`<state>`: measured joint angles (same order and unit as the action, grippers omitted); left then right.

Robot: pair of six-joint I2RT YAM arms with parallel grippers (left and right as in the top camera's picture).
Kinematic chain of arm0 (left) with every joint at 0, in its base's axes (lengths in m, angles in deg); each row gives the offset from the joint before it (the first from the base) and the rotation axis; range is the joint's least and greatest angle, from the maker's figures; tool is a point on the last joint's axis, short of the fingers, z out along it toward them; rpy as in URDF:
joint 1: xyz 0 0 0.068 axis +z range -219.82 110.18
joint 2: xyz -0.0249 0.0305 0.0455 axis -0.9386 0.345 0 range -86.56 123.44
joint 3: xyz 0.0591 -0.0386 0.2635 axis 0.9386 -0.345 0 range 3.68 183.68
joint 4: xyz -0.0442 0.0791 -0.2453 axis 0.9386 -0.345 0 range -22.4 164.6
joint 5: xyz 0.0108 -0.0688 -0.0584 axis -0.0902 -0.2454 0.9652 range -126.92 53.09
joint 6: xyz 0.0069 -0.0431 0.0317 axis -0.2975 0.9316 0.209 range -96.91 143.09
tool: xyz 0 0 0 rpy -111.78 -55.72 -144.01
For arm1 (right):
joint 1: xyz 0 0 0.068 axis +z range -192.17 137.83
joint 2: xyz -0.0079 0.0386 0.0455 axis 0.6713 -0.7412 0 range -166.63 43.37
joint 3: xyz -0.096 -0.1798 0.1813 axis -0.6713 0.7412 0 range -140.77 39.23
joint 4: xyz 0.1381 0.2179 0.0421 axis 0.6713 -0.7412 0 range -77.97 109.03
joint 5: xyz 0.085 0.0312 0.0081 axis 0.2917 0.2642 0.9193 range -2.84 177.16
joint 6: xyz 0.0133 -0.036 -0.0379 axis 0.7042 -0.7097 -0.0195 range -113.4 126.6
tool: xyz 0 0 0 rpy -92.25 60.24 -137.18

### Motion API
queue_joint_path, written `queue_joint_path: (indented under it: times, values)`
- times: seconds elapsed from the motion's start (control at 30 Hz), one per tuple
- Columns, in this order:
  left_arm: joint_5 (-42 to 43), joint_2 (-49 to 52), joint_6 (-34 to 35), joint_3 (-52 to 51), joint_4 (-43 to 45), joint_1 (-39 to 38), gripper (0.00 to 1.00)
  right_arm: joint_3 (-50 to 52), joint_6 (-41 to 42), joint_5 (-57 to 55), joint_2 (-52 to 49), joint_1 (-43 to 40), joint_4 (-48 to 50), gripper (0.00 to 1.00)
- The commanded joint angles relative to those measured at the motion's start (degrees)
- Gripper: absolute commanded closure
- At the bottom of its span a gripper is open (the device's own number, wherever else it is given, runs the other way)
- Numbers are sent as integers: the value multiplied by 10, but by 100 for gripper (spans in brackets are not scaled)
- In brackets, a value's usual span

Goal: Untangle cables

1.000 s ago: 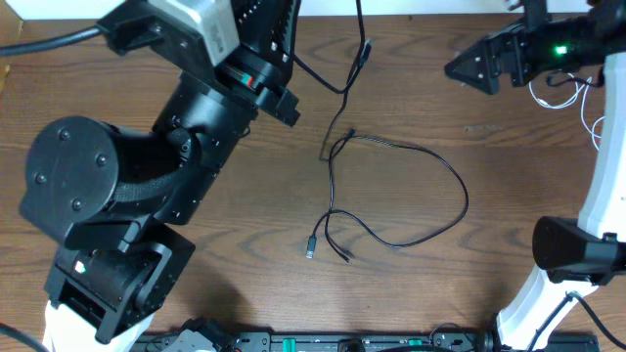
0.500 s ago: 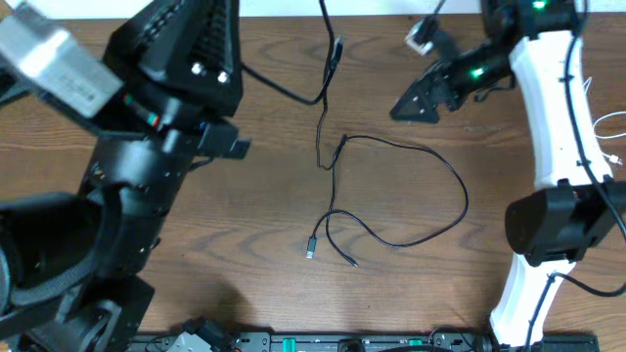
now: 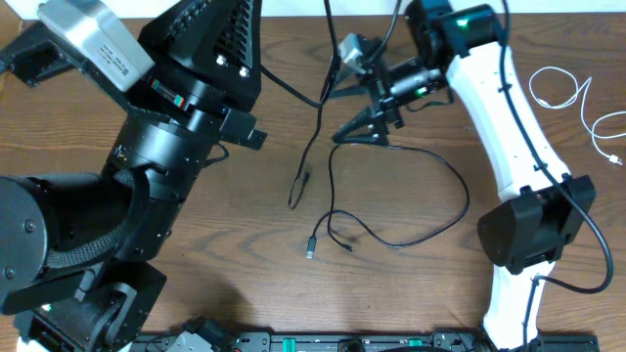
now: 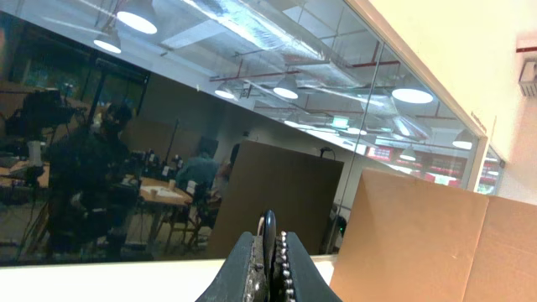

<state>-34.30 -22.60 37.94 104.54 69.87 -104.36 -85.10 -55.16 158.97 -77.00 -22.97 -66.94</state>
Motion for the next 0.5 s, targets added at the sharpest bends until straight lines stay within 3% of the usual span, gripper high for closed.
queue_joint_path:
  times: [0.0, 0.13, 0.47]
  values:
    - [-5, -4, 3, 4, -2, 2, 92, 0, -21, 99, 3, 20, 30, 1]
    - [-5, -4, 3, 4, -5, 3, 92, 0, -21, 178, 3, 23, 51, 1]
    - [-5, 4, 3, 4, -21, 3, 93, -2, -9, 177, 5, 64, 70, 4]
